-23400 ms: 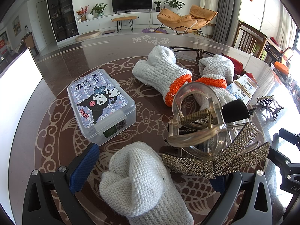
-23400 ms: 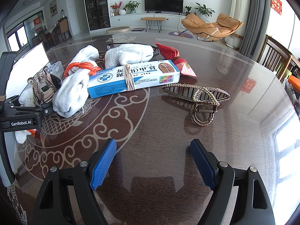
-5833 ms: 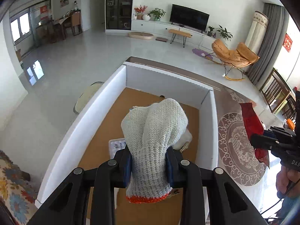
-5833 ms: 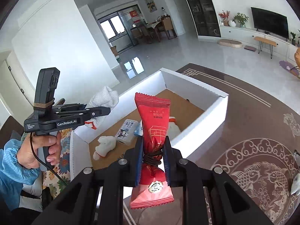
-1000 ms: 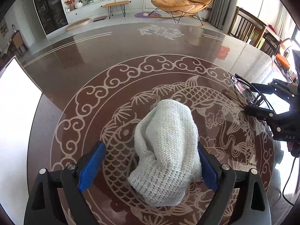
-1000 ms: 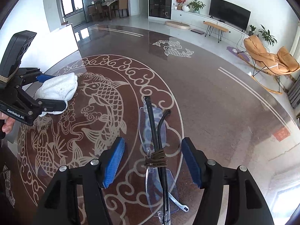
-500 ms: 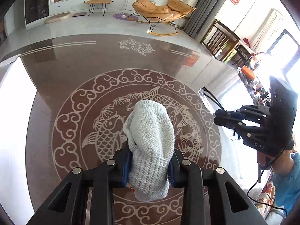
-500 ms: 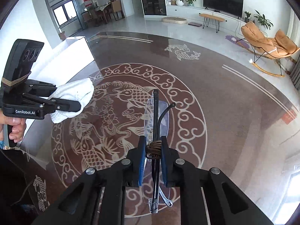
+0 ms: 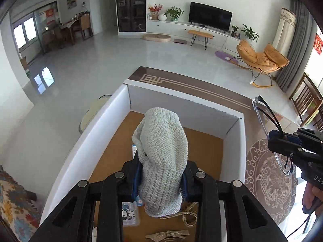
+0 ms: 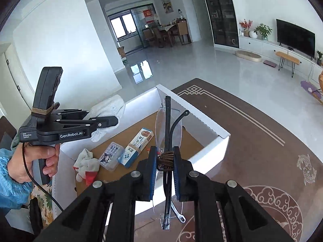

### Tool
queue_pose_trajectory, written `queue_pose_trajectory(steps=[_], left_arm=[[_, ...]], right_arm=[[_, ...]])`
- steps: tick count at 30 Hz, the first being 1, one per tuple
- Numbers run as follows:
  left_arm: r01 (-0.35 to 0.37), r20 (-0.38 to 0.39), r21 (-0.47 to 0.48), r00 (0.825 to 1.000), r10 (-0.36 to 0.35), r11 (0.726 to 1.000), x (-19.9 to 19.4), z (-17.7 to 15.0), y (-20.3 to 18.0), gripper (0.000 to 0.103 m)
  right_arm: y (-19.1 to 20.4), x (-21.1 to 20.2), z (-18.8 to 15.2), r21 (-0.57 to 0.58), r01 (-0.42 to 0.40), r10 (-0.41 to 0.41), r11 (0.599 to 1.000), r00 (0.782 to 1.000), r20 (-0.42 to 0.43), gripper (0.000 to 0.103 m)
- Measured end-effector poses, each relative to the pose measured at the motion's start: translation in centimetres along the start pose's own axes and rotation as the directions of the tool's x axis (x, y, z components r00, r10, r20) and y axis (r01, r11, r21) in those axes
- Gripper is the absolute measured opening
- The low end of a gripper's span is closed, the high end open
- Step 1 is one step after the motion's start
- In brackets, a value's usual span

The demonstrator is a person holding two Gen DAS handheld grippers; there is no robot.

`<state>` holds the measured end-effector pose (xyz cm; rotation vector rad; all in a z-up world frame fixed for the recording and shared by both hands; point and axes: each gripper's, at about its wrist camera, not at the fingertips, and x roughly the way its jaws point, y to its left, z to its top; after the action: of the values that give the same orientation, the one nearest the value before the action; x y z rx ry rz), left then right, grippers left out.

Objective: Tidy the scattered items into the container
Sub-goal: 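Open both tools to drop the glove and eyeglasses into the white box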

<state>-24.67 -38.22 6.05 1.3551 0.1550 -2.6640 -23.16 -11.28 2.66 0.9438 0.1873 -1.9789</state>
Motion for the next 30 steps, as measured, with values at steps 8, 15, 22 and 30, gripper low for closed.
queue_pose_trajectory(steps=[8,15,22,30], left_arm=[[-0.118,-0.142,-0.112,0.985,0.102,0.987,7.0,-2.8,5.6,0.069],[-0.218,-0.164,-0.234,0.969,0.183,0.947,5.4,-5.4,6.6,0.091],[-0.197,0.04,-0.266,0.976,0.216,0.943,-4.7,-8.7,2.2,0.093],[-0.259,0.105,-0.262,0.95,0.294,0.93,-9.9,-10.1,-2.1,0.096]], right_arm=[[2.4,14.1,2.5,-0.065,0.14,-0.15,0.988,0.971,-0.187,0.056],[2.8,12.5,2.0,-0.046,0.149,-0.155,0.988,0.976,-0.152,0.072],[5.5,3.8,-2.3,-0.094,0.135,-0.149,0.986,0.974,-0.171,0.072],[7.9,-0.5,-5.0,-0.108,0.149,-0.168,0.983,0.967,-0.192,0.072]])
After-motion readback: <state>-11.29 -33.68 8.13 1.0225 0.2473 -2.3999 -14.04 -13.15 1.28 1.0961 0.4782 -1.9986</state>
